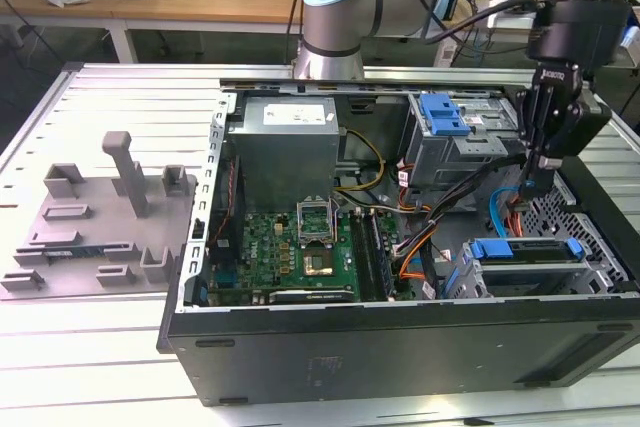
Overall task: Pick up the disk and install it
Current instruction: 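Insert the first disk wire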
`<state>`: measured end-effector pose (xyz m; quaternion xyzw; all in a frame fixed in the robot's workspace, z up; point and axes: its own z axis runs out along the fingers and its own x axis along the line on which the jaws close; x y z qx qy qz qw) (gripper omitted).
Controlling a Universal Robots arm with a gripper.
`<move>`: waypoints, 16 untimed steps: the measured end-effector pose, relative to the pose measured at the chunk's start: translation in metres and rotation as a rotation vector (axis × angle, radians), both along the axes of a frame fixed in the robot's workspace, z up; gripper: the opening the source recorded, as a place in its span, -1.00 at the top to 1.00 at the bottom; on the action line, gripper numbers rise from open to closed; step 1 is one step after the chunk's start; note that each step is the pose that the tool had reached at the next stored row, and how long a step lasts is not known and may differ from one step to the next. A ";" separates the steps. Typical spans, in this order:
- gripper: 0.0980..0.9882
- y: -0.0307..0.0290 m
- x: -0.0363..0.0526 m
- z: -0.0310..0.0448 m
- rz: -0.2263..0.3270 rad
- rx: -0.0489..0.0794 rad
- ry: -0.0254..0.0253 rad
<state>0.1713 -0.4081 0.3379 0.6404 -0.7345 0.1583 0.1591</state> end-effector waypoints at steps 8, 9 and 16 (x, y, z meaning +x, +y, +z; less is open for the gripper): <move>0.84 -0.0208 0.0000 0.0119 0.000 0.069 0.0000; 0.84 -0.0230 0.0000 0.0133 0.000 0.075 0.0000; 0.84 -0.0415 0.0000 0.0175 0.000 0.175 0.0000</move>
